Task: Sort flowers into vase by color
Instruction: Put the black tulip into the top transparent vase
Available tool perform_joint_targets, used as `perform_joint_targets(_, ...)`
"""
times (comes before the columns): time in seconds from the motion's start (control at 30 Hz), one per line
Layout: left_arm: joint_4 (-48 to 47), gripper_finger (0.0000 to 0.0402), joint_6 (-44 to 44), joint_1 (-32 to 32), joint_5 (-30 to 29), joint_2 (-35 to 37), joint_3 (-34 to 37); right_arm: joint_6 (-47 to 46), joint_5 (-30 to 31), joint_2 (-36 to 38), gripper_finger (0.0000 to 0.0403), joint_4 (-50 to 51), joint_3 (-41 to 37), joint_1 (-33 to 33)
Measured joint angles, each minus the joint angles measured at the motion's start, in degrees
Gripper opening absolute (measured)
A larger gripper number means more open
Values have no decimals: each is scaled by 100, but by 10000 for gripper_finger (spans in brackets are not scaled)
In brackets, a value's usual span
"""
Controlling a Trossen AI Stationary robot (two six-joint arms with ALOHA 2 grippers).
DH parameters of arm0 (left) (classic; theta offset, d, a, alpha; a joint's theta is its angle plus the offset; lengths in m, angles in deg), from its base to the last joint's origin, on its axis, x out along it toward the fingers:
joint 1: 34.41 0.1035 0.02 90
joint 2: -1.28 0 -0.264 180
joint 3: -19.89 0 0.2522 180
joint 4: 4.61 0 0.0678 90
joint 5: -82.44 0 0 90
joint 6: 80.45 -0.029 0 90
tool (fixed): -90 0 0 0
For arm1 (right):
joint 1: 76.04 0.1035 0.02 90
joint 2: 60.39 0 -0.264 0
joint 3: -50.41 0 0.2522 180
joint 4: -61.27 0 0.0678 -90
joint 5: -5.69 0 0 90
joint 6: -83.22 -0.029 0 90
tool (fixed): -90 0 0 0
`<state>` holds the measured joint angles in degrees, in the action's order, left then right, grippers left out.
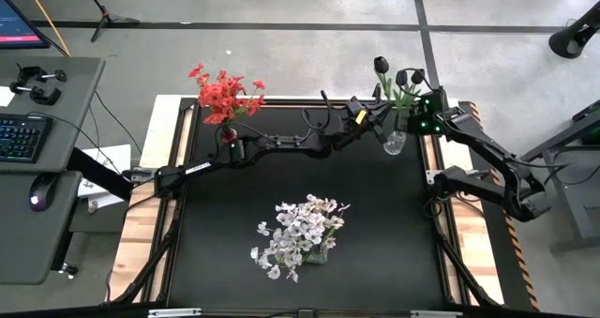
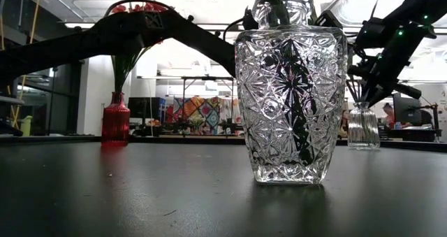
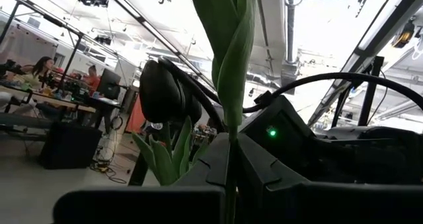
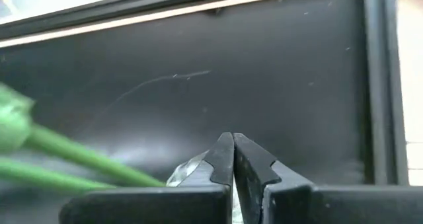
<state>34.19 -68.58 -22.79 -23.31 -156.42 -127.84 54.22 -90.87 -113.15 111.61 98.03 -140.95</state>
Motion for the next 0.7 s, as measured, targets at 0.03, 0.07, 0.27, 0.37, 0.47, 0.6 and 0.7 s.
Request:
perform_joint_targets(0.03, 0, 0, -1, 0, 0, 0, 0, 14, -75, 2, 0, 1, 0, 0)
perform_joint_targets(0.07, -2, 0, 0, 0, 0, 0, 0, 14, -140, 2, 0, 0, 0, 2)
perform_joint_targets(0.27, -49, 0, 1, -2, -2, 0, 0, 12, -583, 2, 0, 1, 0, 2)
perform_joint_targets(0.37, -107, 0, -1, -2, -2, 0, 0, 12, -687, 2, 0, 0, 0, 2)
perform_joint_targets(0.47, -193, 0, 3, -13, -2, 0, 0, 12, -757, 2, 0, 0, 0, 4)
perform_joint_targets(0.6, -210, 0, 1, -56, 2, 2, 0, 56, -851, 2, 0, 0, 0, 4)
perform_joint_targets(0.7, -237, 0, 3, -101, -46, 2, 0, 79, -851, 2, 0, -1, 0, 4)
